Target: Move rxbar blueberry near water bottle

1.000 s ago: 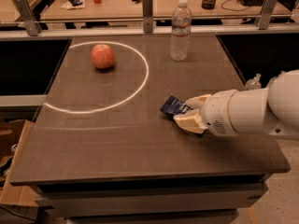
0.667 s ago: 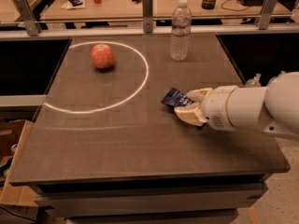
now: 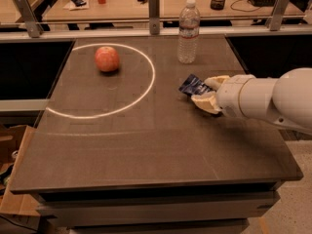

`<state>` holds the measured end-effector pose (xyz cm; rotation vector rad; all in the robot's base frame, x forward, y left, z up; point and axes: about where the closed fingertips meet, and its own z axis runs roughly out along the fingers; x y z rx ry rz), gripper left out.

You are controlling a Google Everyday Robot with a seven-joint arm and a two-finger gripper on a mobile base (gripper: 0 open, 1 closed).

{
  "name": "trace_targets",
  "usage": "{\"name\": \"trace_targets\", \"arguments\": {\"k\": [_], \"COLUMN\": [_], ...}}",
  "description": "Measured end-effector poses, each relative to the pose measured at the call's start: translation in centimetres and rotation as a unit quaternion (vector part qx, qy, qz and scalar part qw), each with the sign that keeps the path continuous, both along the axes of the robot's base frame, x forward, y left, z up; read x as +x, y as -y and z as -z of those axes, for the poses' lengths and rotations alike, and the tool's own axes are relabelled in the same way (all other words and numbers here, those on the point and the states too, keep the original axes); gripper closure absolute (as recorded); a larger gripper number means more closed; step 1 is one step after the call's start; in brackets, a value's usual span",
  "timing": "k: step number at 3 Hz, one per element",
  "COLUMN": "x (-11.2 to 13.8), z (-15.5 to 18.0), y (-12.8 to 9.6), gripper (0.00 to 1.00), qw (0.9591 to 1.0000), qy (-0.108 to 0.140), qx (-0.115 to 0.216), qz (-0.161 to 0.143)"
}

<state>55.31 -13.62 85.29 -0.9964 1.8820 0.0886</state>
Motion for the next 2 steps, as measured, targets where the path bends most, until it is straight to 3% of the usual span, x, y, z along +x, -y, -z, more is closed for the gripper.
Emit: {"name": "trace_targets", "arguments": {"k": [1,2], "x": [1.64,1.62], "z": [-0.96,-1.00], "y": [2.48,2.41], "gripper": [1.00,1.00], "qw": [0.9983,0.9984], "qy": [0.021,0.021], "qx": [-0.054,-0.053], "qz": [0.008,0.008]}}
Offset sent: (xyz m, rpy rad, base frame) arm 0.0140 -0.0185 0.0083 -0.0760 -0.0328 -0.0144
